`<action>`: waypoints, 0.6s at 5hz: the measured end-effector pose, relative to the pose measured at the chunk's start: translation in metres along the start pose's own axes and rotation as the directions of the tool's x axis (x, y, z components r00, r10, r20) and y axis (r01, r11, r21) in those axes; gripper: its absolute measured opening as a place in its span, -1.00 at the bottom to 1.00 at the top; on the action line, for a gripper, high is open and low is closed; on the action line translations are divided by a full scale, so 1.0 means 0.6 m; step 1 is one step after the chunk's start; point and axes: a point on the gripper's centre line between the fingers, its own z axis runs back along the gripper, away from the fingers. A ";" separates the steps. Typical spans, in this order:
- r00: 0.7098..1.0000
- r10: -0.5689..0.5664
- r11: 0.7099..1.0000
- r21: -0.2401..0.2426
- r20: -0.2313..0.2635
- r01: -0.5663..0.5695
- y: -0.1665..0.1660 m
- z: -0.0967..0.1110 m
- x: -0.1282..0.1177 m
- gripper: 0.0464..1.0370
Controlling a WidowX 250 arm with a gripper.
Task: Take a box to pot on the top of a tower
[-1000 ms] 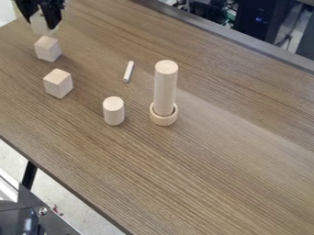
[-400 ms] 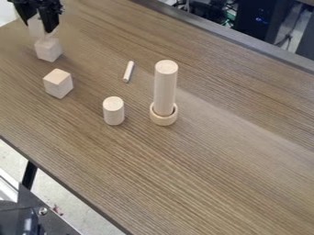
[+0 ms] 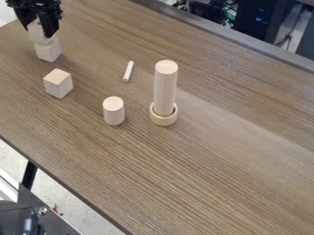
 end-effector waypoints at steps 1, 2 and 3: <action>1.000 -0.001 1.000 -0.004 -0.007 0.001 -0.003 -0.005 -0.005 0.07; 1.000 -0.001 1.000 -0.003 -0.002 0.001 -0.004 -0.006 -0.004 0.07; 1.000 -0.004 1.000 0.001 0.004 0.004 -0.005 -0.006 -0.001 0.07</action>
